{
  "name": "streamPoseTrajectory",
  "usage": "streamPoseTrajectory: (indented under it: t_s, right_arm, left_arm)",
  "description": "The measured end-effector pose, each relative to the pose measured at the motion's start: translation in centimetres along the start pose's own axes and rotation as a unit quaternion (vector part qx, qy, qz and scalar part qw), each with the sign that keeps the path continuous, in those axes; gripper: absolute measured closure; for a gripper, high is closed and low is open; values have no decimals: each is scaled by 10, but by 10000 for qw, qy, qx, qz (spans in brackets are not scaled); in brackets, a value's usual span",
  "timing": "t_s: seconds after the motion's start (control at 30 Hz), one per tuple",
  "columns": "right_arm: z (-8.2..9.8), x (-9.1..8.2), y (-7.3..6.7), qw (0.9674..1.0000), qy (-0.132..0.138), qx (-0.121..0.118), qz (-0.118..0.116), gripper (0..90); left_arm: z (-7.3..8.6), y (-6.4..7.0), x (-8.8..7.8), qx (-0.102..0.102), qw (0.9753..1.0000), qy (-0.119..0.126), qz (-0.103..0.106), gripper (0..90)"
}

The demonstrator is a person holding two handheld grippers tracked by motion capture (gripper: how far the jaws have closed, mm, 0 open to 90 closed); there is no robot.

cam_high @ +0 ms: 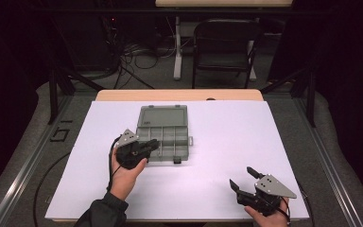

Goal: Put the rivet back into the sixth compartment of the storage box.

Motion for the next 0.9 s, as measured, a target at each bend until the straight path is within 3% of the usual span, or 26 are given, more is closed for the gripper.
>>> streamPoseTrajectory:
  t_s: [0.2, 0.47, 0.9]
  right_arm:
    - [0, -1, 0, 10000, -51, -21, 11, 248]
    - [0, 0, 0, 10000, -2, 2, 7, 248]
    - [1, 0, 1, 10000, -9, -6, 14, 248]
  left_arm:
    - [4, -9, 10, 3, 9998, -120, -143, 823]
    - [16, -23, 15, -165, 9989, -306, -322, 823]
    - [24, -29, 20, -147, 9977, -514, -424, 824]
Point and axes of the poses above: each handheld gripper's, and its own axes: x roughly forward along the jaws, z roughly out of its underside, y roughly to its right, the point moved 6 cm from there along x, roughly forward along the jaws, and after that the axes turned 8 degrees about y, right-handed, at the moved point
